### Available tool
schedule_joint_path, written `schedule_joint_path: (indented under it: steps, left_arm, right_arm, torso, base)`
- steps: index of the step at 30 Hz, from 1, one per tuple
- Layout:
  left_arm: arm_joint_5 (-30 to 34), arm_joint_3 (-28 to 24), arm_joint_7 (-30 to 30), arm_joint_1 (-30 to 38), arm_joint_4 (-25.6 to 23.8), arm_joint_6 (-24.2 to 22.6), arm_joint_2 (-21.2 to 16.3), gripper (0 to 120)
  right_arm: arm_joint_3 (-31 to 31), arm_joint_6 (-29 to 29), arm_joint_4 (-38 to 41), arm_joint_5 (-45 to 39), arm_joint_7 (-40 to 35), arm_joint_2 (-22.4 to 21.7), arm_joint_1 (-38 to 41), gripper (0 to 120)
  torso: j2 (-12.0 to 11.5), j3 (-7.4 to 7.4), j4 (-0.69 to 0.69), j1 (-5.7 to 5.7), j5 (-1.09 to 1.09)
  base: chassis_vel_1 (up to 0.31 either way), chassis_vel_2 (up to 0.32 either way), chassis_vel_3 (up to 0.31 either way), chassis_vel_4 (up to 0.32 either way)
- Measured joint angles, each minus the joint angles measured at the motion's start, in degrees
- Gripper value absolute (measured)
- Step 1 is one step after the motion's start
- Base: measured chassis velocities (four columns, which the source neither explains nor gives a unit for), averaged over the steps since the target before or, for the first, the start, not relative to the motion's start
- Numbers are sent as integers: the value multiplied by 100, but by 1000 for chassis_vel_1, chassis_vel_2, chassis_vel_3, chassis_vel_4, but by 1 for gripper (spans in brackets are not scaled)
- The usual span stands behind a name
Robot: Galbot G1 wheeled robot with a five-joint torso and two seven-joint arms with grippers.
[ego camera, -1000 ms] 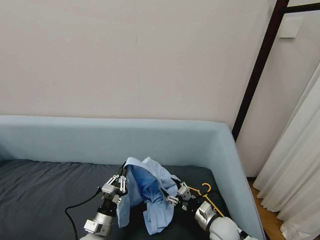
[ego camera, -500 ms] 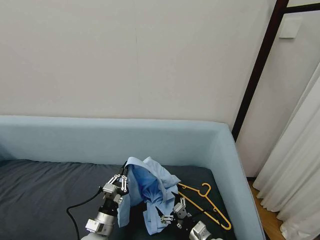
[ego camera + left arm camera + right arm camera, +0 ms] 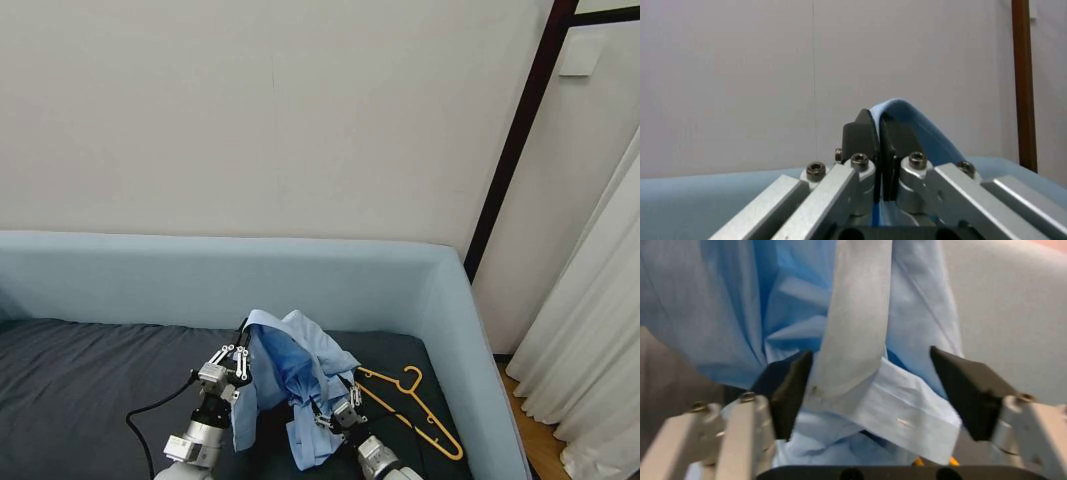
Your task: Pick up the clothes from the sofa and hang them on the clothes hanger.
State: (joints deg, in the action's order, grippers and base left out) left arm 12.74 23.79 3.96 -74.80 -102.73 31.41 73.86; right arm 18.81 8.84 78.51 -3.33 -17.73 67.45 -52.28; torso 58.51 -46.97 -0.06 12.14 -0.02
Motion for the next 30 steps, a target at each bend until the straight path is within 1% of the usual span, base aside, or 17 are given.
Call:
schedule_joint_path:
  steps: [3,5,8,9,12,13,14,15,16,17,20,24,25,26,28,29,30]
  left_arm:
    - [30,21,-10,-4,-9,0,-13,0]
    - [35,23,-12,-4,-10,0,-13,0]
    - [41,18,-15,-3,0,3,-1,0]
    - [41,18,-15,-3,0,3,-1,0]
    - [28,-5,-15,7,44,14,16,0]
    - [28,-5,-15,7,44,14,16,0]
    - [20,-14,-16,14,63,18,21,0]
    - [7,-32,-15,37,99,23,31,0]
    - [7,-37,-16,48,106,24,30,0]
    - [7,-37,-16,48,106,24,30,0]
    - [47,-38,-16,93,109,28,-3,0]
    - [134,-38,-9,130,103,38,-47,0]
    - [254,-41,32,179,89,79,-98,0]
    - [254,-41,32,179,89,79,-98,0]
    - [427,-41,113,255,66,120,-176,0]
    - [686,-36,269,358,17,177,-288,0]
    - [686,-36,269,358,17,177,-288,0]
  right_arm:
    - [11,-30,53,115,-163,-38,-77,54]
    - [7,-30,74,152,-218,-49,-100,51]
    - [-60,61,153,239,-355,-81,-191,35]
    - [-60,61,153,239,-355,-81,-191,35]
    - [-128,245,345,137,-253,-164,-305,22]
    - [-128,245,345,137,-253,-164,-305,22]
    - [-152,322,411,64,-120,-205,-338,18]
    - [-252,489,499,-86,200,-283,-393,3]
    - [-306,548,538,-203,323,-322,-401,0]
    - [-306,548,538,-203,323,-322,-401,0]
    - [-502,729,728,-719,841,-501,-375,0]
    - [-698,822,903,-1073,1221,-665,-290,0]
    - [-859,866,1109,-1485,1585,-818,-194,0]
    - [-859,866,1109,-1485,1585,-818,-194,0]
    - [-1048,902,1330,-1924,1986,-979,-63,0]
    - [-1318,917,1627,-2496,2594,-1211,140,0]
    - [-1318,917,1627,-2496,2594,-1211,140,0]
  torso:
    - [0,0,-1,0,0]
    - [0,0,-1,0,0]
    - [0,0,-1,0,0]
    - [0,0,-1,0,0]
    - [0,0,-1,0,1]
    - [0,0,-1,0,1]
    - [0,0,-1,0,1]
    - [0,0,-1,0,1]
    - [0,0,0,0,1]
    - [0,0,0,0,1]
    - [0,0,-1,0,2]
    - [0,0,0,-1,1]
    - [0,-1,-1,0,1]
    - [0,-1,-1,0,1]
    - [0,-1,0,0,3]
    - [0,0,0,0,0]
    - [0,0,0,0,0]
  base:
    - [0,0,0,0]
    - [0,0,0,0]
    - [0,0,0,0]
    - [0,0,0,0]
    - [0,0,0,0]
    - [0,0,0,0]
    - [0,0,0,0]
    - [0,0,0,0]
    - [0,0,0,0]
    - [0,0,0,0]
    - [0,0,0,0]
    - [0,0,0,0]
    - [0,0,0,0]
    - [0,0,0,0]
    - [0,0,0,0]
    - [0,0,0,0]
    - [0,0,0,0]
